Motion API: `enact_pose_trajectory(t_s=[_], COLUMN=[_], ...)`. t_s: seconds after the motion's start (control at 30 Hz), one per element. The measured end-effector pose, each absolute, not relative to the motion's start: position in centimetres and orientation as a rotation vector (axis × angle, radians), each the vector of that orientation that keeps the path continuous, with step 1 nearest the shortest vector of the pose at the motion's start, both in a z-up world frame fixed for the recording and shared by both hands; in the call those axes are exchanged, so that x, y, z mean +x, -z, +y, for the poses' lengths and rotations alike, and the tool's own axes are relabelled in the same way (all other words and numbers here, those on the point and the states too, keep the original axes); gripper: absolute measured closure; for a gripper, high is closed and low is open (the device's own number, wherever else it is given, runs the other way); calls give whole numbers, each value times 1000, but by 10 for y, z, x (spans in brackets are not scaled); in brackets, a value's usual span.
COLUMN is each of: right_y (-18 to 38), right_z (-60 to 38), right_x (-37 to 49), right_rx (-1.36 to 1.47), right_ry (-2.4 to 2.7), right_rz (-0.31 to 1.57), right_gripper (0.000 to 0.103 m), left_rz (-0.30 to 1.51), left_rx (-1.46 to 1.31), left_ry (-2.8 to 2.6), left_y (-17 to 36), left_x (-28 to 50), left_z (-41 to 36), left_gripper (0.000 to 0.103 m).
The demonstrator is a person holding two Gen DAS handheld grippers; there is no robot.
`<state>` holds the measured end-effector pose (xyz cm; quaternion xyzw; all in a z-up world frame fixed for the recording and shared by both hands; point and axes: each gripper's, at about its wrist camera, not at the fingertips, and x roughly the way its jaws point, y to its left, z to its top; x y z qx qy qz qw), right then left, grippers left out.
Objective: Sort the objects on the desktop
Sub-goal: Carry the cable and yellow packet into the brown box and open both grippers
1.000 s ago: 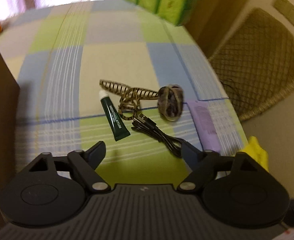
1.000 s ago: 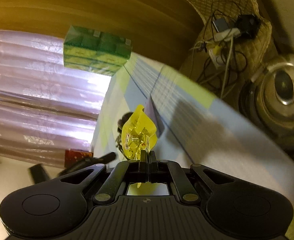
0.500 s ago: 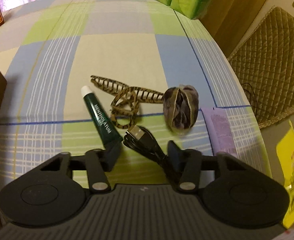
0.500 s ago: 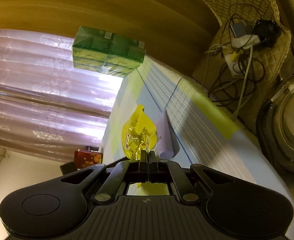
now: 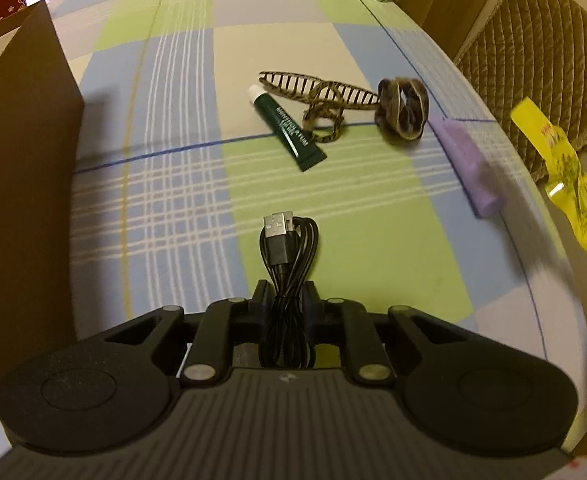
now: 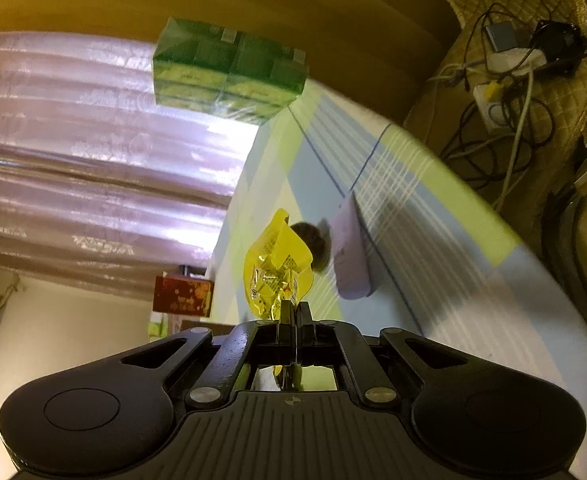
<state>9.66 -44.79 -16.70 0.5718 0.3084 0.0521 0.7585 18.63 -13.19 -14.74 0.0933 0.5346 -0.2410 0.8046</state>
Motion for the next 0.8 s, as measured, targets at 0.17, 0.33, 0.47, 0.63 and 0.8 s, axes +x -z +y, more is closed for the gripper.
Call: enact_pose_trajectory(t_s=[0.17,0.33,0.47,0.63,0.8], right_y=[164,159,157,150,140], right_z=[-437,-428,-417,-396,-367], right_x=[100,98,97,103,115], right_rx=[1229,1225,1227,1220,1206], right_ry=[-137,-150,-161,-208,-270], right_rz=[682,680,687,693,696], right_gripper=[103,103,103,103,103], left_rz=[1127,1101,1071,989,921], left_rx=[224,242,231,176,119], left_ry=[519,556,568,587,565], left_y=[148,138,118,80,46], left_x=[188,175,167,157,153], left_z=[-139,-138,-130,-107,-74], left_gripper=[90,94,94,94,94])
